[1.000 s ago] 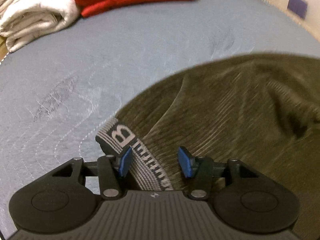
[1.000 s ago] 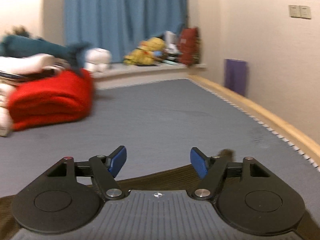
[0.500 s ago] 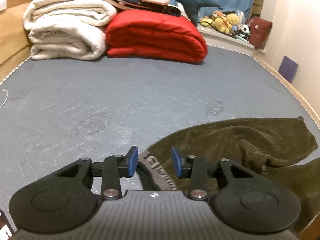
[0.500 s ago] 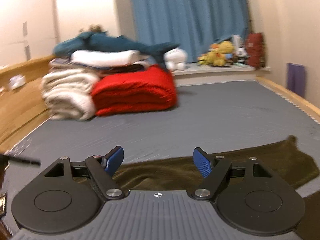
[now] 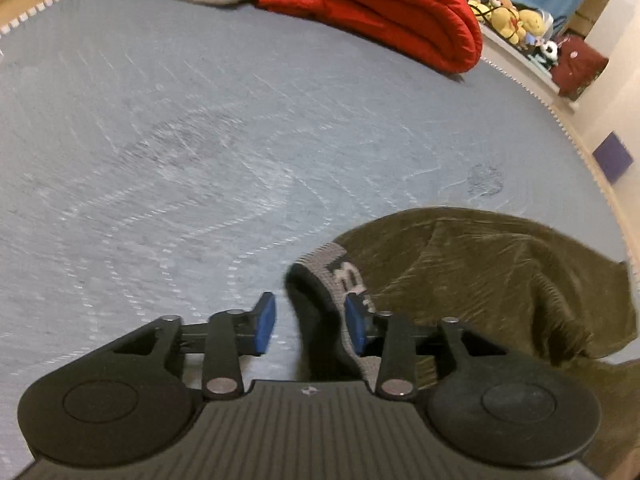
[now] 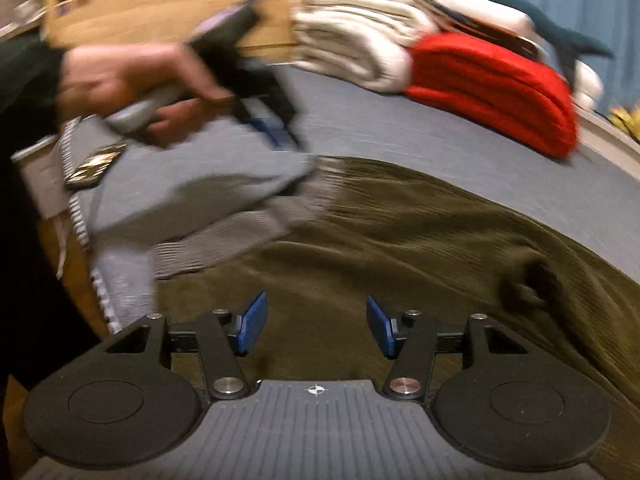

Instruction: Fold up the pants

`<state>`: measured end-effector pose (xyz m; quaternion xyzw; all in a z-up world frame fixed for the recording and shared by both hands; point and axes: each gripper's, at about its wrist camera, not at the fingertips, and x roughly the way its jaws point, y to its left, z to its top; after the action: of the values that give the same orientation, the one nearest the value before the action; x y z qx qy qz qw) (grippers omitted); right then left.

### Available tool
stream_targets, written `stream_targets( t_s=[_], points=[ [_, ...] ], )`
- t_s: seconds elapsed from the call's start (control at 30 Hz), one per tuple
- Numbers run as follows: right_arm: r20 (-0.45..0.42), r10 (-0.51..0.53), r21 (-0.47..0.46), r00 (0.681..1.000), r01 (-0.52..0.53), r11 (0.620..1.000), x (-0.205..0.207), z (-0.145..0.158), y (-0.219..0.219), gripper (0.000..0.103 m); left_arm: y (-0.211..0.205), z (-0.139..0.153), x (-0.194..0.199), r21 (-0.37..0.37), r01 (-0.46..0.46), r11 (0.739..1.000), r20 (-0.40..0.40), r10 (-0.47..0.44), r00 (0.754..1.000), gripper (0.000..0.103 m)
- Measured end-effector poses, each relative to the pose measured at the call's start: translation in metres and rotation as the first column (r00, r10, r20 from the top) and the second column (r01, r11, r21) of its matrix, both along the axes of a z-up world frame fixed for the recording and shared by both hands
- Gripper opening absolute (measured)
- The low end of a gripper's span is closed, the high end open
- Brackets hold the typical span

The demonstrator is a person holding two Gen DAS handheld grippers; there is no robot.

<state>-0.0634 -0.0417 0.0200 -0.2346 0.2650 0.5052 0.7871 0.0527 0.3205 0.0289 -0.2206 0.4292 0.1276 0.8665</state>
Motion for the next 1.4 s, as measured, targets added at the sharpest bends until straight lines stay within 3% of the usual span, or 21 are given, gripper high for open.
stream_targets(
  t_s=[0.17,0.3,0.37,0.43,0.5,0.53,0.63,0.73,0.77,0.8,0.87,1.0,1.07,1.3,1.4],
  points=[
    [0.028,0.135,-0.001,0.99,-0.135,0.991,-0.031,-0.009,0.04,0.058,0.004,-0.02,0.016,-0.096,0.03,0.995,-0.028,-0.033,0.999,0.06],
    [0.026,0.214,-0.054,0.976,-0.213,0.976,-0.044,-0.021,0.07,0.062,0.007,-0.03,0.023,-0.128,0.015,0.992,-0.043,-0.02,0.999,0.062],
    [0.011,0.238,-0.094,0.971,-0.236,0.967,-0.045,-0.03,0.08,0.071,0.011,-0.038,0.027,-0.152,0.016,0.988,-0.054,-0.024,0.998,0.062],
    [0.017,0.251,-0.133,0.968,-0.246,0.96,-0.046,-0.038,0.086,0.071,0.012,-0.045,0.032,-0.15,0.023,0.988,-0.061,-0.033,0.998,0.062],
    [0.006,0.249,-0.161,0.968,-0.245,0.956,-0.044,-0.044,0.088,0.067,0.012,-0.047,0.038,-0.137,0.036,0.99,-0.04,-0.041,0.998,0.062],
    [-0.003,0.243,-0.167,0.97,-0.24,0.956,-0.043,-0.048,0.088,0.059,0.011,-0.047,0.041,-0.132,0.035,0.991,-0.037,-0.04,0.999,0.063],
    [-0.017,0.244,-0.154,0.97,-0.243,0.958,-0.041,-0.048,0.085,0.05,0.004,-0.046,0.046,-0.091,0.053,0.994,-0.034,-0.057,0.998,0.061],
    [-0.036,0.236,-0.12,0.971,-0.239,0.964,-0.034,-0.042,0.085,0.031,0.002,-0.042,0.048,-0.043,0.081,0.996,-0.026,-0.082,0.996,0.039],
    [-0.047,0.249,-0.103,0.967,-0.253,0.962,-0.032,-0.042,0.085,0.011,0.005,-0.039,0.047,-0.047,0.075,0.996,-0.017,-0.075,0.997,0.033],
    [-0.069,0.275,-0.086,0.959,-0.281,0.956,-0.033,-0.039,0.086,0.01,0.008,-0.035,0.045,-0.046,0.068,0.997,-0.005,-0.068,0.998,0.031],
    [-0.02,0.287,-0.09,0.958,-0.287,0.954,-0.04,-0.035,0.091,0.01,0.012,-0.025,0.04,-0.007,0.064,0.998,0.021,-0.064,0.998,0.029],
    [-0.057,0.272,-0.076,0.961,-0.275,0.958,-0.035,-0.035,0.109,0.01,0.024,-0.005,0.025,0.03,0.039,0.999,0.064,-0.041,0.997,0.028],
    [-0.026,0.322,-0.07,0.946,-0.323,0.944,-0.043,-0.032,0.118,0.009,0.033,0.003,0.017,0.059,0.016,0.998,0.067,-0.02,0.998,0.027],
    [-0.018,0.342,-0.016,0.939,-0.343,0.939,-0.054,-0.027,0.156,0.009,0.058,0.008,0.003,0.108,-0.034,0.994,0.073,0.026,0.997,0.028],
    [-0.037,0.313,-0.06,0.949,-0.315,0.947,-0.052,-0.037,0.162,0.013,0.048,0.004,0.009,0.137,-0.015,0.99,0.048,0.008,0.999,0.037]
  ],
)
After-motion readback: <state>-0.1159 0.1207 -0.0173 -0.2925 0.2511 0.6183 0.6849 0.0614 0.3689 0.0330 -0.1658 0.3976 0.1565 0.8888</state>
